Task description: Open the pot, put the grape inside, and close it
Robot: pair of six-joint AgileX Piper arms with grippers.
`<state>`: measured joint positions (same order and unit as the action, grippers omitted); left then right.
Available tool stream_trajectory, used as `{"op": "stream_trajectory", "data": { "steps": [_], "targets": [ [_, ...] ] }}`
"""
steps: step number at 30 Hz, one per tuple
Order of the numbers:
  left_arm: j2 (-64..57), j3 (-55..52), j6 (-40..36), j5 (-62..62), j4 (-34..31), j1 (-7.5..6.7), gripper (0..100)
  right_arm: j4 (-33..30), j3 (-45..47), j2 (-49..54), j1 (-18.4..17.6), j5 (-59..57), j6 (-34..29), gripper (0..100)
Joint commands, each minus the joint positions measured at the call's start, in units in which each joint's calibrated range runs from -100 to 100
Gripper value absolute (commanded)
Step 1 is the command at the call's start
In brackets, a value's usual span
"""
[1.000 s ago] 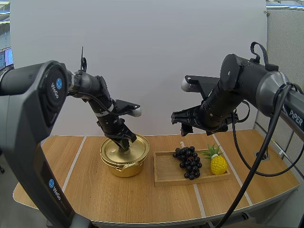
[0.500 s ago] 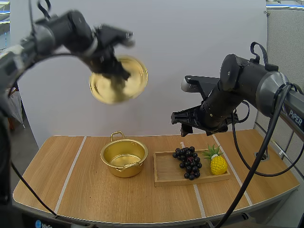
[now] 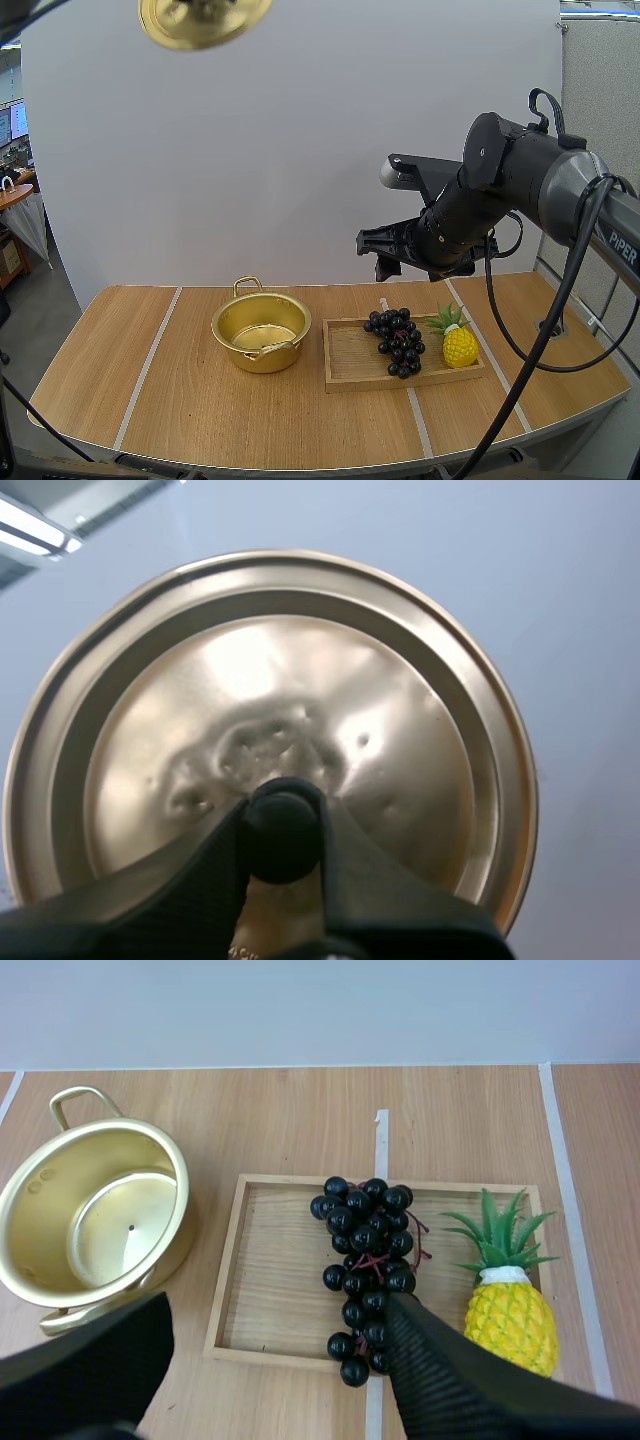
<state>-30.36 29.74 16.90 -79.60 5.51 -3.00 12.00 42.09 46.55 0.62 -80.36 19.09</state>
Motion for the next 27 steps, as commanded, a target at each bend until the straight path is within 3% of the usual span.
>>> {"op": "stream_trajectory", "data": {
  "steps": [1,8,19,27],
  "targets": [
    [-0.4,3.5,-0.8,6.4,-0.6,-0.18,0,0.1,-0.3,0.3,0.2,3.0,0.2,100],
    [-0.4,4.3,-0.8,18.7,-0.6,-0.18,0,0.4,-0.3,-2.6,0.2,6.5,1.4,100],
    [-0.4,4.3,-0.8,19.3,-0.6,-0.18,0,0.3,-0.3,-15.0,0.2,19.2,3.7,100],
    [-0.4,4.3,-0.8,19.3,-0.6,-0.18,0,0.2,-0.3,-25.0,0.2,22.3,5.6,100]
  ]
}}
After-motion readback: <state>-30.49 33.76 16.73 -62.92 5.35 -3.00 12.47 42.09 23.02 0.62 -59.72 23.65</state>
